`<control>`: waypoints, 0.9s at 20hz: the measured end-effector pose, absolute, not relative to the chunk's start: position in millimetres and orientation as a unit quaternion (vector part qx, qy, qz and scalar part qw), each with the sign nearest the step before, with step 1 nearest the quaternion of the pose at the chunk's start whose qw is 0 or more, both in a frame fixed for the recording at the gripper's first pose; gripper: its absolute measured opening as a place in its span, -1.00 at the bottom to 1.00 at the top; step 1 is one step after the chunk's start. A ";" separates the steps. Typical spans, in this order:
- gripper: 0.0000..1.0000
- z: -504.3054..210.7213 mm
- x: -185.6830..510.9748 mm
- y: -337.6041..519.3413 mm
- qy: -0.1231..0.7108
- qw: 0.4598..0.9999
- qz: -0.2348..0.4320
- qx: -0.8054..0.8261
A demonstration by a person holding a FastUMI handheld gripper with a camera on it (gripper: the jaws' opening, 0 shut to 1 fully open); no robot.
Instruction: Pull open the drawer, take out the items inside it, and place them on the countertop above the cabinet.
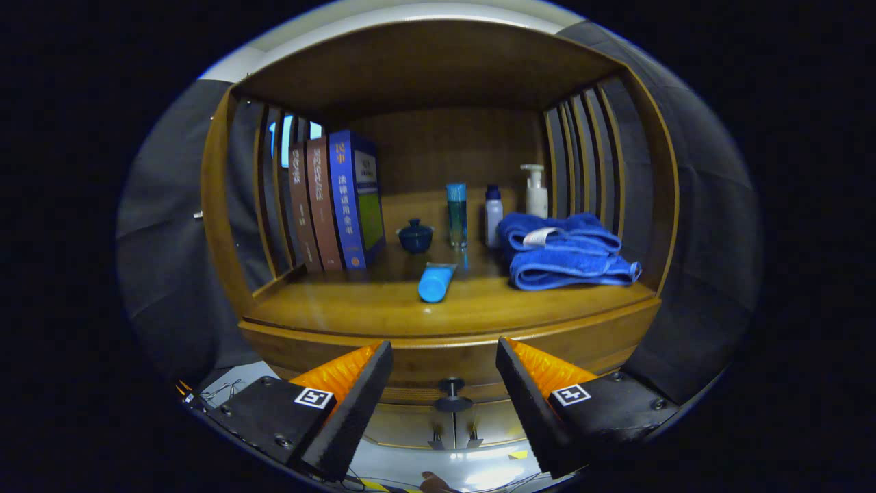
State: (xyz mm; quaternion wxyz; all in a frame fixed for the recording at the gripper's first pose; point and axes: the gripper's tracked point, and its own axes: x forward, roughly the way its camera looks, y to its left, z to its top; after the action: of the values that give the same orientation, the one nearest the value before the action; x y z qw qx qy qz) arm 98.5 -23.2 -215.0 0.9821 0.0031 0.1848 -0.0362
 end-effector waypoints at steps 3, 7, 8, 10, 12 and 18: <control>1.00 -163.5 84.8 -21.0 0.144 0.989 -0.032 -0.004; 0.99 -103.5 59.7 -14.9 0.099 0.994 -0.028 -0.022; 0.99 -88.5 53.7 -12.8 0.085 0.996 -0.027 -0.022; 0.99 -64.2 38.1 -9.9 0.066 0.997 -0.027 -0.021; 0.99 -46.3 23.9 -6.2 0.053 0.998 -0.024 -0.020; 0.98 -15.2 -8.5 0.8 0.025 0.999 -0.020 -0.021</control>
State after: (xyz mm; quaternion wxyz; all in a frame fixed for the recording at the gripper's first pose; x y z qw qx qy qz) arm -8.5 0.8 -15.2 0.9993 -0.0213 0.0251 -0.0200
